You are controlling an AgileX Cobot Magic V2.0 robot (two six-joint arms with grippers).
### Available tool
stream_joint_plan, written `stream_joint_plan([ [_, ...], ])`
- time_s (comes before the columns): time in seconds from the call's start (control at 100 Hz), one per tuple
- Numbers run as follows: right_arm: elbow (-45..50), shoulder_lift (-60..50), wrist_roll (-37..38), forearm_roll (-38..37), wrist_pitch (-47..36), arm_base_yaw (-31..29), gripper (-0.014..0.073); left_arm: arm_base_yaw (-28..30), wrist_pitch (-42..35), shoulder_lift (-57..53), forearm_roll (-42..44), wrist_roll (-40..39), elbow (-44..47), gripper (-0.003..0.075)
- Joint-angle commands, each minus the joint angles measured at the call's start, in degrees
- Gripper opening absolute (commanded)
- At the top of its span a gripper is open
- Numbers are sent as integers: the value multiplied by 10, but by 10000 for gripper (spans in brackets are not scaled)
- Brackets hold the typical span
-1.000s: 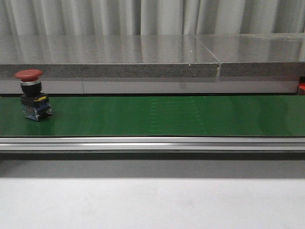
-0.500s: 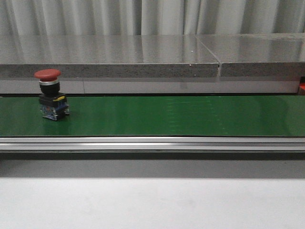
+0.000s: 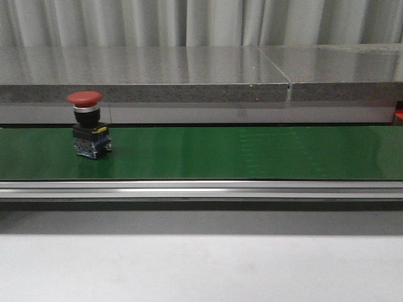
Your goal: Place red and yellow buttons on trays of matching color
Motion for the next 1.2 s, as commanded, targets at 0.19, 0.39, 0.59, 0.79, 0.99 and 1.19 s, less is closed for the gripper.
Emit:
stream_joint_plan([
  [0.19,-14,-3,-5,6,-35,0,-68,-91,-12,4,-1,25,-16,-19],
  [0.39,-14,-3,-5,6,-35,0,-68,-123,-9,42,-1,25,-25,-19],
  [0.59,-14,-3,-5,6,-35,0,-68,-129,-9,74,-1,25,-26,-19],
  [0.79,-14,-3,-5,6,-35,0,-68,-129,-9,98,-3,25,-26,-17],
  [0.99,-14,-3,-5,6,-35,0,-68,-129,-5,112,-8,37,-26,155],
  [1.19,-14,-3,-5,6,-35,0,-68,-129,-7,112,-43,71,-26,529],
])
